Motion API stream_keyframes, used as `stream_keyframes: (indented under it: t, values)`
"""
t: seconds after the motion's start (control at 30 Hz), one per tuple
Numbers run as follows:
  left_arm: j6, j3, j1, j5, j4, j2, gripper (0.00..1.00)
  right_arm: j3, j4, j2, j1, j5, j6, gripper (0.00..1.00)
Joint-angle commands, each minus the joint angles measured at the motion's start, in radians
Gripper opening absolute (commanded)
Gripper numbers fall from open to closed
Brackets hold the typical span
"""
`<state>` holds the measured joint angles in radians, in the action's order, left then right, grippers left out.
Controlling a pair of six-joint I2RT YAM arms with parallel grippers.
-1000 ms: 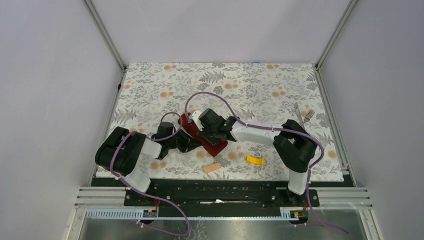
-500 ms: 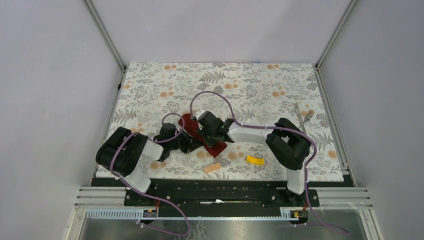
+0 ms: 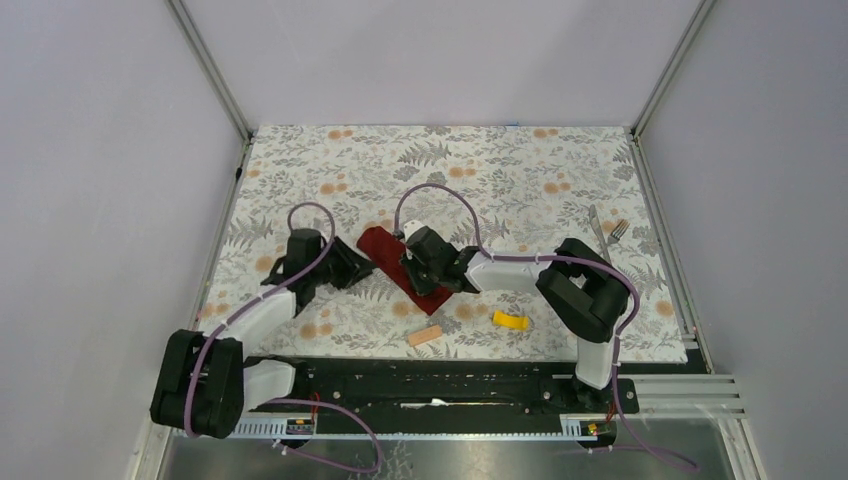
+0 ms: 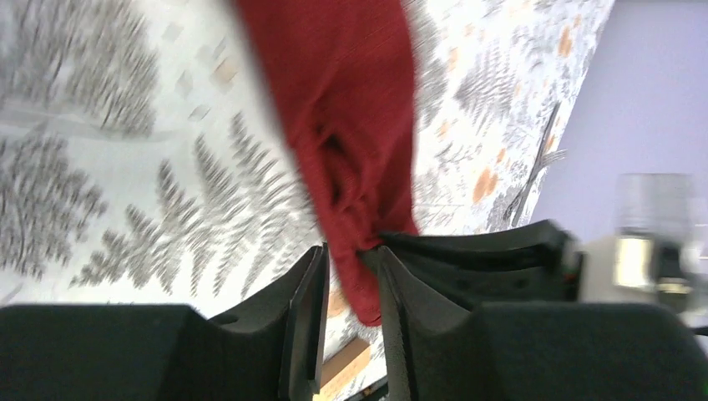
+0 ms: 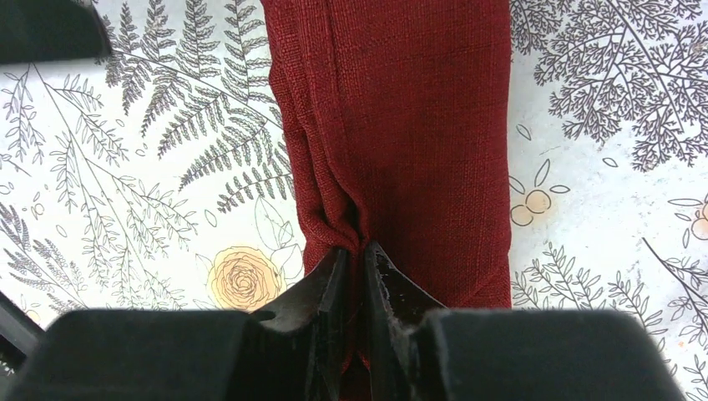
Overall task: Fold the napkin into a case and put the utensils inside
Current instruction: Stuff the top corner of the smaller-rectangle-folded napkin at the center of the board.
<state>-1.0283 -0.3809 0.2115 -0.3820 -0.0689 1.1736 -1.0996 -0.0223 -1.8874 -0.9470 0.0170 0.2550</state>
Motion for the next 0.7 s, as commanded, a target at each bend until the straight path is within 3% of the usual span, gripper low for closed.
stream_keyframes:
  t: [0.0,0.07,0.2,0.33,0.5,0.57,0.67]
  values:
    - [0.185,-0.209,-0.009,0.057,0.182,0.025,0.25,0.053,-0.027,0.005,0.014,-0.015,0.027,0.2]
    - [0.192,-0.278,-0.009,0.01,0.176,0.113,0.15,0.059,-0.034,0.012,0.017,-0.028,0.03,0.2]
    - [0.187,-0.382,0.005,-0.068,0.091,0.282,0.07,0.061,-0.046,0.02,0.021,-0.053,0.036,0.19]
    - [0.199,-0.465,0.034,-0.113,0.052,0.423,0.03,0.058,-0.055,0.019,0.02,-0.068,0.042,0.18]
    - [0.199,-0.458,0.04,-0.095,0.018,0.51,0.01,0.06,-0.06,0.021,0.021,-0.087,0.051,0.17]
    - [0.211,-0.435,0.038,-0.07,0.021,0.524,0.01,0.061,-0.061,0.025,0.02,-0.11,0.056,0.21]
    - [0.245,-0.404,0.019,-0.005,0.056,0.539,0.0,0.059,-0.062,0.039,0.021,-0.177,0.077,0.35]
